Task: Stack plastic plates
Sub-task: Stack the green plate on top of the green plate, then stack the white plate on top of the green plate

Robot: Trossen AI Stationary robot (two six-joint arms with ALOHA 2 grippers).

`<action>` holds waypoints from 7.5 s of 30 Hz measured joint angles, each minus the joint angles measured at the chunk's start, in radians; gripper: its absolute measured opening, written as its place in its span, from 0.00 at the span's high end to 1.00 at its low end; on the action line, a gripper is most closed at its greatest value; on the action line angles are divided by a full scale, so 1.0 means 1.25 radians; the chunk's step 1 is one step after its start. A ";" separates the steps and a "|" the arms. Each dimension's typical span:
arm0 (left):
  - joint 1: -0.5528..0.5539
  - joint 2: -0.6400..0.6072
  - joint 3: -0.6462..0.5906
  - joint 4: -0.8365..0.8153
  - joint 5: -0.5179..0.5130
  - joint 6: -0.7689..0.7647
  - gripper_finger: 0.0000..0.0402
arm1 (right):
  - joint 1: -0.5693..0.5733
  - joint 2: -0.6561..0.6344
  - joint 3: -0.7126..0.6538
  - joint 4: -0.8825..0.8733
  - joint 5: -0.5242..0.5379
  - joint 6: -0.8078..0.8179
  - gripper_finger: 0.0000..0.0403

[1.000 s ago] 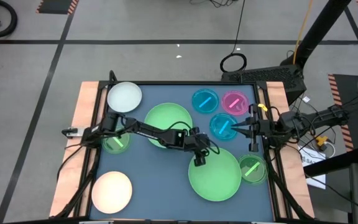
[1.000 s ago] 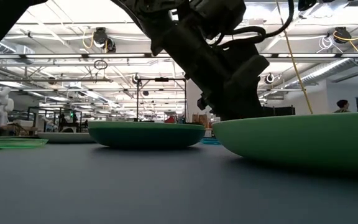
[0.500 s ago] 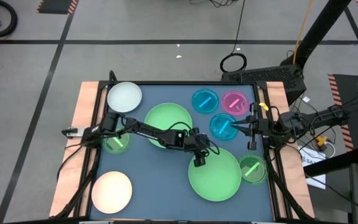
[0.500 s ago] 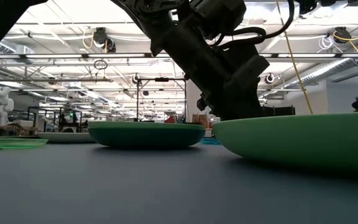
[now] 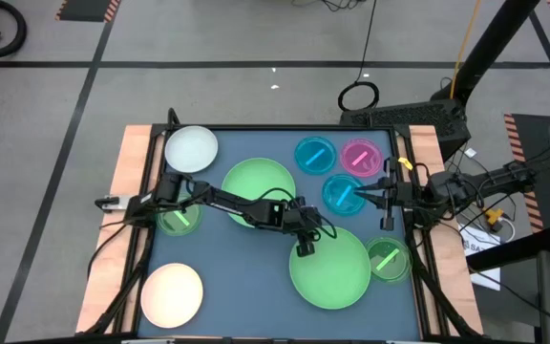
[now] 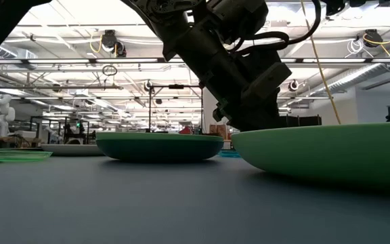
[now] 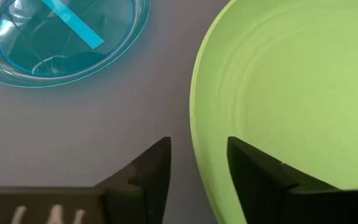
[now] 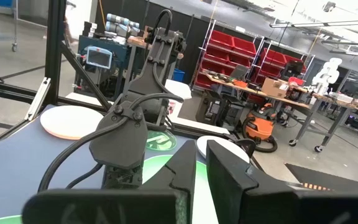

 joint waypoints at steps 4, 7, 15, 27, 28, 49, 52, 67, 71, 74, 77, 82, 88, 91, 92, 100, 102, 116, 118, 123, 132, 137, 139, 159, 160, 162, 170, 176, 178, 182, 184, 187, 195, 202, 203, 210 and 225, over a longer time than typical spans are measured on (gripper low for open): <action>0.000 0.000 0.000 0.000 0.000 0.000 0.72 | 0.000 0.000 0.000 0.000 0.000 0.000 0.92; 0.000 0.000 0.000 0.000 0.000 -0.001 0.79 | 0.000 0.000 0.000 0.000 0.000 0.000 0.92; 0.000 0.000 0.000 0.000 0.001 -0.011 0.96 | 0.000 0.000 0.000 -0.001 0.000 0.000 0.92; 0.000 -0.013 0.000 -0.002 -0.005 -0.017 0.98 | 0.000 0.000 0.000 -0.006 0.000 0.000 0.92; 0.000 -0.022 -0.001 -0.009 -0.006 -0.018 0.98 | 0.000 0.000 0.000 -0.009 0.000 0.000 0.92; 0.038 -0.394 0.000 -0.346 -0.156 0.011 0.98 | 0.000 0.000 0.000 -0.029 -0.002 0.036 0.92; 0.060 -0.432 0.000 -0.397 -0.181 0.022 0.98 | 0.000 0.000 0.000 -0.028 -0.002 0.036 0.92; 0.192 -0.478 0.000 -0.573 -0.240 0.057 0.98 | 0.000 0.000 0.000 -0.030 -0.002 0.036 0.92; 0.221 -0.478 0.000 -0.590 -0.262 0.055 0.98 | 0.000 0.000 0.000 -0.029 -0.002 0.036 0.92; 0.244 -0.478 0.000 -0.620 -0.264 0.049 0.98 | 0.000 0.000 0.000 -0.031 -0.003 0.041 0.92; 0.267 -0.473 0.000 -0.674 -0.264 0.026 0.98 | 0.000 0.000 0.000 -0.034 -0.003 0.051 0.92; 0.290 -0.454 -0.001 -0.719 -0.264 -0.008 0.94 | 0.000 0.000 0.000 -0.034 -0.003 0.051 0.92; 0.287 -0.440 0.000 -0.707 -0.259 -0.008 0.92 | 0.000 0.000 0.000 -0.033 -0.003 0.057 0.92; 0.287 -0.437 0.000 -0.711 -0.259 -0.008 0.91 | 0.000 0.000 0.000 -0.034 -0.003 0.057 0.92; 0.286 -0.437 0.000 -0.710 -0.259 -0.008 0.91 | 0.000 0.000 0.000 -0.034 -0.003 0.057 0.92; 0.286 -0.432 0.000 -0.718 -0.259 -0.008 0.91 | 0.000 0.000 0.000 -0.034 -0.003 0.057 0.92; 0.286 -0.432 0.000 -0.719 -0.259 -0.008 0.91 | 0.000 0.000 0.000 -0.034 -0.003 0.057 0.92; 0.286 -0.432 -0.008 -0.720 -0.267 0.118 0.91 | 0.000 0.000 0.000 -0.034 -0.003 0.057 0.92; 0.287 -0.432 -0.035 -0.705 -0.267 0.157 0.91 | 0.000 0.000 0.000 -0.034 -0.003 0.057 0.92; 0.312 -0.432 -0.124 -0.688 -0.267 0.160 0.91 | 0.000 0.000 0.000 -0.045 -0.003 0.072 0.92; 0.401 -0.431 -0.252 -0.665 -0.266 0.195 0.91 | 0.000 0.000 0.000 -0.050 -0.003 0.072 0.92; 0.471 -0.431 -0.254 -0.664 -0.221 0.258 0.91 | 0.000 0.000 0.000 -0.069 -0.001 0.073 0.92; 0.498 -0.431 -0.254 -0.663 -0.185 0.301 0.91 | 0.000 0.000 0.000 -0.070 0.001 0.074 0.92; 0.671 -0.431 -0.254 -0.665 -0.067 0.234 0.91 | 0.000 0.000 0.000 -0.070 0.002 0.120 0.92; 0.676 -0.431 -0.254 -0.665 -0.067 0.226 0.91 | 0.000 0.000 0.000 -0.070 0.002 0.120 0.92; 0.683 -0.431 -0.254 -0.665 -0.067 0.215 0.91 | 0.000 0.000 0.000 -0.070 0.002 0.120 0.92; 0.693 -0.431 -0.254 -0.669 -0.067 0.222 0.90 | 0.000 0.000 0.000 -0.067 0.001 0.141 0.92; 0.693 -0.432 -0.254 -0.698 -0.067 0.225 0.78 | 0.000 0.000 0.000 -0.064 0.001 0.141 0.92; 0.693 -0.432 -0.254 -0.713 -0.067 0.226 0.72 | 0.000 0.000 0.000 -0.064 0.001 0.141 0.92; 0.693 -0.432 -0.254 -0.720 -0.067 0.230 0.61 | 0.000 0.000 0.000 -0.064 0.001 0.141 0.92; 0.693 -0.432 -0.254 -0.719 -0.067 0.237 0.57 | 0.000 0.000 0.000 -0.064 0.001 0.141 0.92; 0.693 -0.432 -0.254 -0.719 -0.067 0.234 0.54 | 0.000 0.000 0.000 -0.064 0.001 0.141 0.92; 0.692 -0.433 -0.302 -0.684 -0.040 0.210 0.54 | 0.000 0.000 0.000 -0.068 0.001 0.141 0.92; 0.692 -0.433 -0.414 -0.569 -0.039 0.193 0.54 | 0.000 0.000 0.000 -0.068 0.001 0.142 0.92; 0.690 -0.433 -0.429 -0.554 -0.039 0.189 0.54 | 0.000 0.000 0.000 -0.068 0.001 0.142 0.92; 0.688 -0.433 -0.493 -0.452 -0.038 0.172 0.54 | 0.000 0.000 0.000 -0.067 0.001 0.142 0.92; 0.685 -0.432 -0.516 -0.382 -0.053 0.142 0.54 | 0.000 0.000 0.000 -0.067 0.001 0.142 0.92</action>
